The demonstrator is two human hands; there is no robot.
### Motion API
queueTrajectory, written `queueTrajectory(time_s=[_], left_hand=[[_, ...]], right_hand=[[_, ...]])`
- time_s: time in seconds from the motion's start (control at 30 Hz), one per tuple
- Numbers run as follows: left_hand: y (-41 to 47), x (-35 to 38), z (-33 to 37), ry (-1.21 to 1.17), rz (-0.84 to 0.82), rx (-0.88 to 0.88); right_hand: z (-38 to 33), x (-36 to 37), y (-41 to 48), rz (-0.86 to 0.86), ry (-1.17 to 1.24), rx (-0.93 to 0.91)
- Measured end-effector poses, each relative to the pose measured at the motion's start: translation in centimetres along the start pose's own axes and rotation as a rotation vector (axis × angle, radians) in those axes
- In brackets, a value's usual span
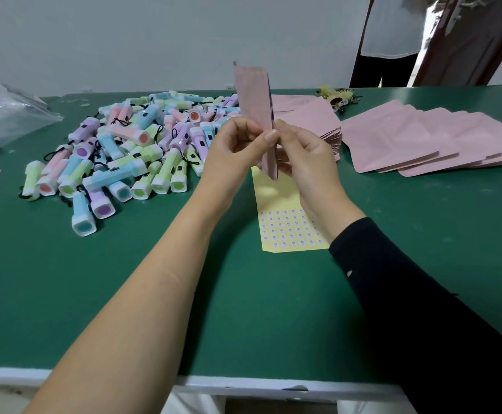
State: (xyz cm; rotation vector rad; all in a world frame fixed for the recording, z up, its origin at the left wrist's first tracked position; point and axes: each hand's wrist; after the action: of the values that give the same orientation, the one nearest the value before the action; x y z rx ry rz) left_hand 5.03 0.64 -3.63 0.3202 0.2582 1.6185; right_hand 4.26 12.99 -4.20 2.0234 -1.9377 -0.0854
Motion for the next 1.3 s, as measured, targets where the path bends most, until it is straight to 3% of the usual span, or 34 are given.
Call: queueTrajectory(time_s=[0.3,0.8,1.3], left_hand=[[-0.1,0.1,0.0,0.009,0.069,0.079],[0.7,-0.7,-0.7,-0.194,-0.047,-0.052],[0.6,-0.8,-0.6,-0.219,-0.029,-0.1]], right_hand=[[-0.3,0.4,-0.6,-0.006,-0.148,-0.267],[-0.7,0.2,-0.5,-0.047,-0.076,-0.139],[-0.5,0.1,-0.3,-0.094,-0.06,-0.11]])
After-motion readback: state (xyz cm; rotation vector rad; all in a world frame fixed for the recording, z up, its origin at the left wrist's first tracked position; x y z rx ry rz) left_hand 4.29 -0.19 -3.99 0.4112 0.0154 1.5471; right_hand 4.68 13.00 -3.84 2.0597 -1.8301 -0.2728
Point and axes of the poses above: each hand's wrist, its own y-axis towards the middle knuckle, its own x-axis out of the palm, z = x × y, and after that the axes turned 2 degrees about z, right-handed
